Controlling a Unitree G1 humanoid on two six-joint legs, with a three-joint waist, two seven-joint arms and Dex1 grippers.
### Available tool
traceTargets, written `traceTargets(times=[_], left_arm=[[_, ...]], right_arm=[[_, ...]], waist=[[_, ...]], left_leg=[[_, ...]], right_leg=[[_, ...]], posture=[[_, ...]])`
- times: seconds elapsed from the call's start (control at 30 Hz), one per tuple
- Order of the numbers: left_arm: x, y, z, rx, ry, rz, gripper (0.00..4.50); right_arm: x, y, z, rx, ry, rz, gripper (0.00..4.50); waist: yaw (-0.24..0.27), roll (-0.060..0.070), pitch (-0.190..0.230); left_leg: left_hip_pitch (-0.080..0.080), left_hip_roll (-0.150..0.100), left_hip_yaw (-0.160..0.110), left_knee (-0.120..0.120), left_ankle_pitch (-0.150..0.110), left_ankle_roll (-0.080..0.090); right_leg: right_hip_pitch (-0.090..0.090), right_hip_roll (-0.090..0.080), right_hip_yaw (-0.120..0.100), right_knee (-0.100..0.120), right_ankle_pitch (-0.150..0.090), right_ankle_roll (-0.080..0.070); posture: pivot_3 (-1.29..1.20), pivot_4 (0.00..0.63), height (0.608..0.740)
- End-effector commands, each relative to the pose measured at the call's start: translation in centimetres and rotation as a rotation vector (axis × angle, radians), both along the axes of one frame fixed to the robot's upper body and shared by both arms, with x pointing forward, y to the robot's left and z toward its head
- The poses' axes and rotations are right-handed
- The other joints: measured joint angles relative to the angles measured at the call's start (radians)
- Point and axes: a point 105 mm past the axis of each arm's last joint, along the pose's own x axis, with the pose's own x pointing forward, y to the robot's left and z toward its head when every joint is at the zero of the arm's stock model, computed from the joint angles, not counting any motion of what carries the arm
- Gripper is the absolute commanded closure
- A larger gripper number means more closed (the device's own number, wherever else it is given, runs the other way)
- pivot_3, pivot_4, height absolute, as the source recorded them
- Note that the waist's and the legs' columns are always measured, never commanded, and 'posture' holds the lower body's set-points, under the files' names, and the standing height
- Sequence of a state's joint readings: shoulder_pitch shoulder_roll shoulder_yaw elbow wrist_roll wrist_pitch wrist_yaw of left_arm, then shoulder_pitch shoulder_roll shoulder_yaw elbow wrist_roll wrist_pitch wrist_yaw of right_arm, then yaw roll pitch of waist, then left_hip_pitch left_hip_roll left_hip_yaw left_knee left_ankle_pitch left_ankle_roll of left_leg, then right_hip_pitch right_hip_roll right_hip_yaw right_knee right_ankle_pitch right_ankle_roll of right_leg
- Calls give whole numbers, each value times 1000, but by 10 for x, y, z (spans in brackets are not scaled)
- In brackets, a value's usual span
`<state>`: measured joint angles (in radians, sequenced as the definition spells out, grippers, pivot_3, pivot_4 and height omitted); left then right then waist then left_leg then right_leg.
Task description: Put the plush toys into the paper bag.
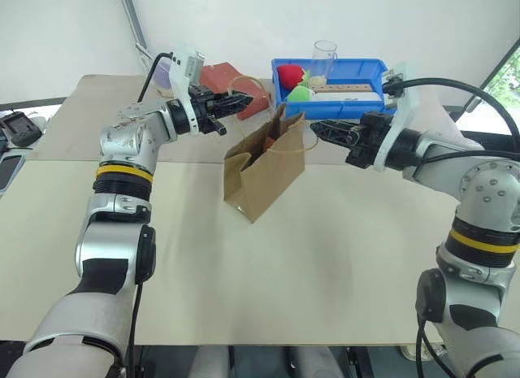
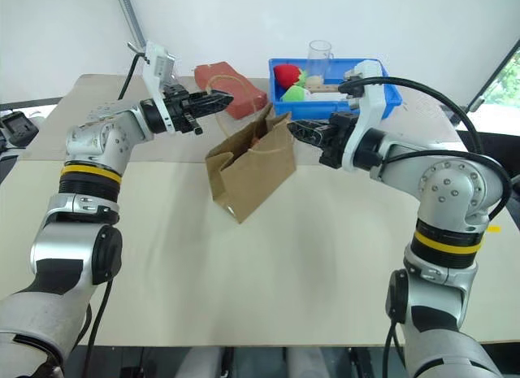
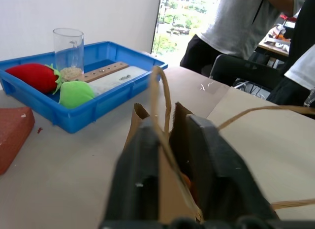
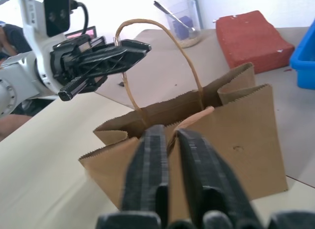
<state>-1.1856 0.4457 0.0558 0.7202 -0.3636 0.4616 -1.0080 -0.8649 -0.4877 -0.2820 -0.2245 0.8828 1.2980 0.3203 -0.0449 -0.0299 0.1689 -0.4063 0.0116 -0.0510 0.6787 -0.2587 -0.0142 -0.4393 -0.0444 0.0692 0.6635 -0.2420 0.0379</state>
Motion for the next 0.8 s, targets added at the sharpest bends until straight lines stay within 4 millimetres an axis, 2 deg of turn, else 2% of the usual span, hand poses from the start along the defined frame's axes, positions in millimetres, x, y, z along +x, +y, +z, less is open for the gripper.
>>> traceTargets(times=[0.03,0.07,0.1,0.17,0.27,0.43,0.57,0.67,0.8], left_arm=[[-8,-1,13,15,-59,-30,1904],[-9,0,14,15,-66,-34,1274],[-11,1,16,13,-76,-34,1034],[-14,5,21,2,-95,-27,19],[-20,15,29,-4,-127,4,0],[-35,30,31,0,-136,35,0],[-54,35,22,-15,-89,27,0],[-76,31,2,-13,-33,-8,0],[-95,24,-26,-43,35,4,0]], right_arm=[[-2,-3,12,19,-65,-25,2567],[-3,-4,13,22,-70,-23,2106],[-4,-4,15,26,-79,-20,1920],[-8,-7,20,36,-99,-15,1138],[-13,-16,27,38,-133,-18,62],[-23,-34,26,-61,-209,-27,62],[-29,-48,22,-161,-265,-18,62],[-48,-39,8,-276,-278,119,62],[-72,-20,-9,-316,-247,298,62]], waist=[[1,0,0],[1,0,0],[1,0,0],[1,0,0],[0,0,0],[2,0,0],[2,0,0],[2,0,0],[0,0,0]], left_leg=[[0,0,0,0,0,0],[0,0,0,0,0,0],[0,0,0,0,0,0],[0,0,0,0,0,0],[0,0,0,0,0,0],[0,0,0,0,0,0],[0,0,0,0,0,0],[0,1,0,1,0,0],[2,1,1,1,0,0]], right_leg=[[0,0,0,0,0,0],[0,0,0,0,0,0],[0,0,0,0,0,0],[0,0,0,0,0,0],[0,0,0,0,0,0],[0,0,0,0,0,0],[1,0,0,0,0,0],[1,0,0,0,0,0],[1,0,1,-1,0,0]], posture=[[0,150,740],[0,150,740],[0,150,740],[0,150,740],[0,150,740],[0,150,740],[0,150,740],[0,150,740],[0,150,740]])
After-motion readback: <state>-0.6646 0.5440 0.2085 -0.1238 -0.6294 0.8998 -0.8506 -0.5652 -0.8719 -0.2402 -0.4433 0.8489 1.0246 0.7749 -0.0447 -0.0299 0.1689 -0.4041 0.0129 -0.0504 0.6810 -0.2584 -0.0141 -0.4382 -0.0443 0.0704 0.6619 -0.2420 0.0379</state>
